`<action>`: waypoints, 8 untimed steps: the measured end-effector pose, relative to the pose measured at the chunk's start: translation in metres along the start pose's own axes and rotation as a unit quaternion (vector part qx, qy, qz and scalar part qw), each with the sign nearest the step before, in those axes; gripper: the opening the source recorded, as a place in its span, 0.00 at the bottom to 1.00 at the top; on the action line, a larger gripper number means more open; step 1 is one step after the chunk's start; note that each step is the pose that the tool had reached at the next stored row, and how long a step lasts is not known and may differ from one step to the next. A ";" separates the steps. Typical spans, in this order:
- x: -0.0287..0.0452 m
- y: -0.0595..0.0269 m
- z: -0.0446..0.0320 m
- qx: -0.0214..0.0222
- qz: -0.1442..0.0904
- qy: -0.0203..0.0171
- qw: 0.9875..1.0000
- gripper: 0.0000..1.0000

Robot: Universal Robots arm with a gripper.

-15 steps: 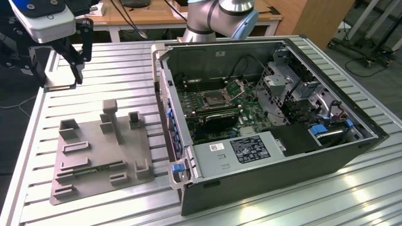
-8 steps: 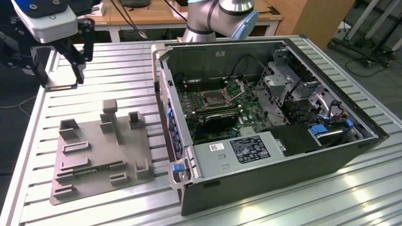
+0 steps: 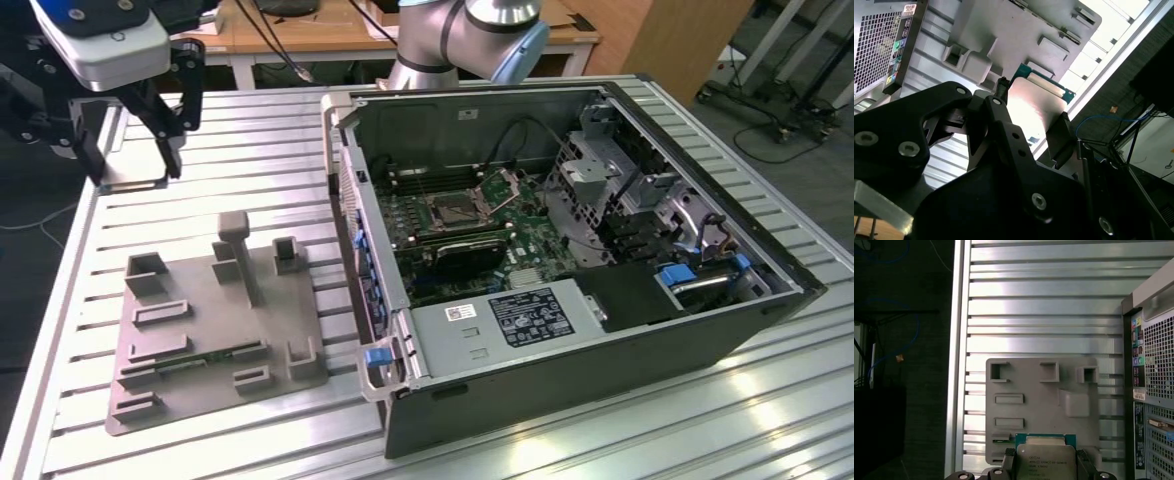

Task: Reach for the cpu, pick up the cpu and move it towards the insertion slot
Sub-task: 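Pick up the cpu and move it towards the insertion slot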

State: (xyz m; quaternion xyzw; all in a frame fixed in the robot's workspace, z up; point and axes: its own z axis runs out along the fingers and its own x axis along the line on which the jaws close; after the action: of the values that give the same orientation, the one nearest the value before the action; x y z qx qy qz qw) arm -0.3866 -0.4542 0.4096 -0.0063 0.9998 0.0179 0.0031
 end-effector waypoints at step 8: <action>-0.0029 0.0000 0.0000 0.000 0.000 0.000 1.000 0.55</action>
State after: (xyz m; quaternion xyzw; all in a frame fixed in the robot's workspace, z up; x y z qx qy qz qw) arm -0.3837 -0.4542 0.4096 -0.0063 0.9998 0.0179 0.0031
